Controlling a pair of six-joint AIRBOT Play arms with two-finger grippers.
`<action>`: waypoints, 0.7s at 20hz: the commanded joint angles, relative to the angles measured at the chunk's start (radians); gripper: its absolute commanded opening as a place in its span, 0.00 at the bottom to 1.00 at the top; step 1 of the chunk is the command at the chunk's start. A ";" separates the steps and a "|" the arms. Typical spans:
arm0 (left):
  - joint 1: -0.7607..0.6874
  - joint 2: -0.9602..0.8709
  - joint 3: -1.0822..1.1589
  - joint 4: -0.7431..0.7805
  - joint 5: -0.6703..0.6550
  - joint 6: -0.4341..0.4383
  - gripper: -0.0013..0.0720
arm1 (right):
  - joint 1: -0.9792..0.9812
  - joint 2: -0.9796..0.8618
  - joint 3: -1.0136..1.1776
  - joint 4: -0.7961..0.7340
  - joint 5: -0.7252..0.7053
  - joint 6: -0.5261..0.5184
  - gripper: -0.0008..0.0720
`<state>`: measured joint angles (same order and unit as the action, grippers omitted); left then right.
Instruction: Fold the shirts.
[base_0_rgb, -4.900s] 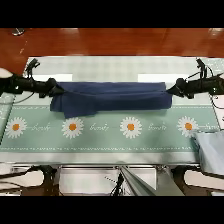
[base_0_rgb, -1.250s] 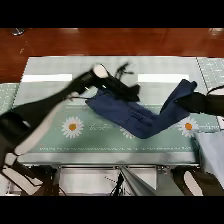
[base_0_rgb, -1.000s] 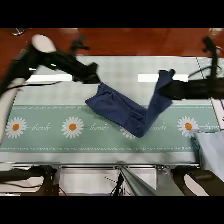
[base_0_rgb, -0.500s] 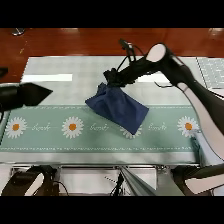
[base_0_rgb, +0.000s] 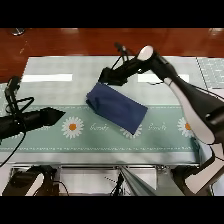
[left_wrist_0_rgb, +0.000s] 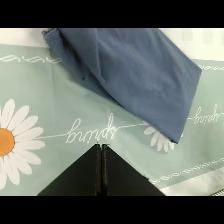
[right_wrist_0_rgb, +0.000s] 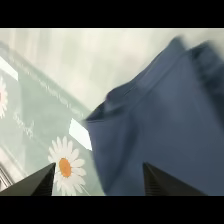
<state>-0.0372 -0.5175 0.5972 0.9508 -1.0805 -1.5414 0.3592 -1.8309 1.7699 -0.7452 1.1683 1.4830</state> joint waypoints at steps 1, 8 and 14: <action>-0.001 -0.010 -0.047 -0.014 0.044 0.004 0.05 | -0.175 0.145 0.006 -0.074 0.241 -0.048 0.86; -0.001 -0.009 -0.049 -0.014 0.045 0.012 0.05 | -0.445 0.904 -0.814 -0.343 -0.052 0.044 0.86; 0.000 -0.016 -0.049 -0.013 0.087 0.038 0.05 | -0.293 1.092 -1.523 0.053 -0.492 0.153 0.86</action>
<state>-0.0372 -0.5297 0.5488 0.9367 -1.0237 -1.5227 0.0101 -0.7967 0.5079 -0.8551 0.8917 1.5970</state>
